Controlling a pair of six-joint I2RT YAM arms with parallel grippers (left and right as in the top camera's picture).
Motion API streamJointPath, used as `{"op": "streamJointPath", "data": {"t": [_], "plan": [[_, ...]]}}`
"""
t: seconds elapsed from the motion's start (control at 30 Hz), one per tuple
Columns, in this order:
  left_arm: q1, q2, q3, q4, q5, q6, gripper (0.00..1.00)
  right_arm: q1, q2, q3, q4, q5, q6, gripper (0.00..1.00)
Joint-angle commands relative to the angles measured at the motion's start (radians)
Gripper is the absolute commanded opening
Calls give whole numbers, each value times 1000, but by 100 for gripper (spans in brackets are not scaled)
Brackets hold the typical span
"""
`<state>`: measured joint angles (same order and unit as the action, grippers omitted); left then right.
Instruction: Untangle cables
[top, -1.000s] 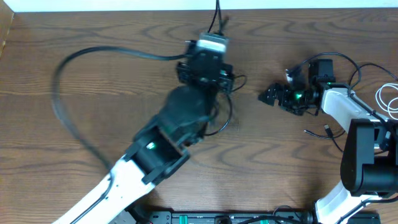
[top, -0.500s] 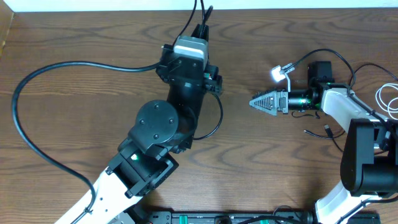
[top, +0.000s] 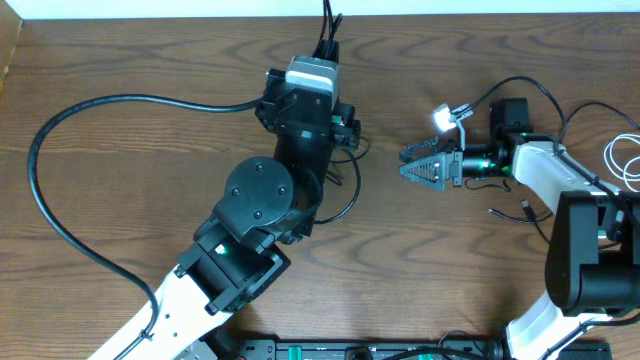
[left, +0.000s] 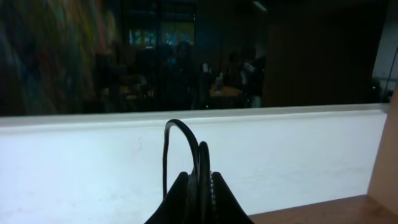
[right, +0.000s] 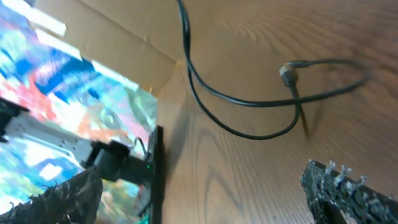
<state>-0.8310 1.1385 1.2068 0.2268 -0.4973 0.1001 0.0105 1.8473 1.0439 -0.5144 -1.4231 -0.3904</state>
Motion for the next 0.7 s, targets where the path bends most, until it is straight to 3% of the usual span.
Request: {"op": "streamJointPath", "data": {"t": [0.0,0.33,0.5,0.67], "plan": [[4,2,13,-3,-12,-90,7,50,12,-5,0,10,-88,99],[-40,-28,13,-35,-12,-161,7,76,-24,-4,-13,11,-128,99],[-79,-70,13,-88,-8,-290,7,69,-106,-4,-110,41,-261,99],[-134,-76,13,-122,-1,-339,8,82,-146,-5,-130,107,-277,99]]}}
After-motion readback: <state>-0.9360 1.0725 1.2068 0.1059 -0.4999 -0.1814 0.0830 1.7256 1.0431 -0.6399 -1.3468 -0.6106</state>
